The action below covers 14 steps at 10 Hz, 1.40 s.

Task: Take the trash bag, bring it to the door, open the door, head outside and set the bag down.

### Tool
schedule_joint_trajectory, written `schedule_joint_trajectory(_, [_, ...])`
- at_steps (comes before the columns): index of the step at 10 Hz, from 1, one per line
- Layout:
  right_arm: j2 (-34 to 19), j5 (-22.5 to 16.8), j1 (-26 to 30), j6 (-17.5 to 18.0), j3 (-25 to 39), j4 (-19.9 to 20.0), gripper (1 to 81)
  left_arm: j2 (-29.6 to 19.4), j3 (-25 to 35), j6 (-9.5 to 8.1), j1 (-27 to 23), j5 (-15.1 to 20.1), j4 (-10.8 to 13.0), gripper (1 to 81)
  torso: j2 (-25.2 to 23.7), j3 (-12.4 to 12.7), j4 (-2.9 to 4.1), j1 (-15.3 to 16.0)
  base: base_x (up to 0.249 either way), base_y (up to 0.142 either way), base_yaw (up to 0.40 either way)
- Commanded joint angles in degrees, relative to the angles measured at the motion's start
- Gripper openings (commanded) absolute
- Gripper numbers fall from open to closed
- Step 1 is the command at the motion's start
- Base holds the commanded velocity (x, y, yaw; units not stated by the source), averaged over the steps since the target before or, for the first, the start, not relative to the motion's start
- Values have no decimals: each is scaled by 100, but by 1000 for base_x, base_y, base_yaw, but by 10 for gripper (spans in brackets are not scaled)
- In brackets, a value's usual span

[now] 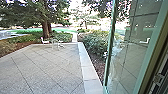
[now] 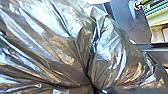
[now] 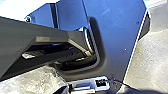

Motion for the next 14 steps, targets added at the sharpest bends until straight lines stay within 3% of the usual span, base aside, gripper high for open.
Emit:
schedule_joint_trajectory(1, [79,-267,248,-17,51,-42,811,-19,19,32,-331,371,21,10,2,0,0,1,132,0,0])
schedule_joint_trajectory(14, [35,-284,239,-25,-116,-59,811,-63,19,32,-322,371,3,10,7,-5,0,8,132,0,0])
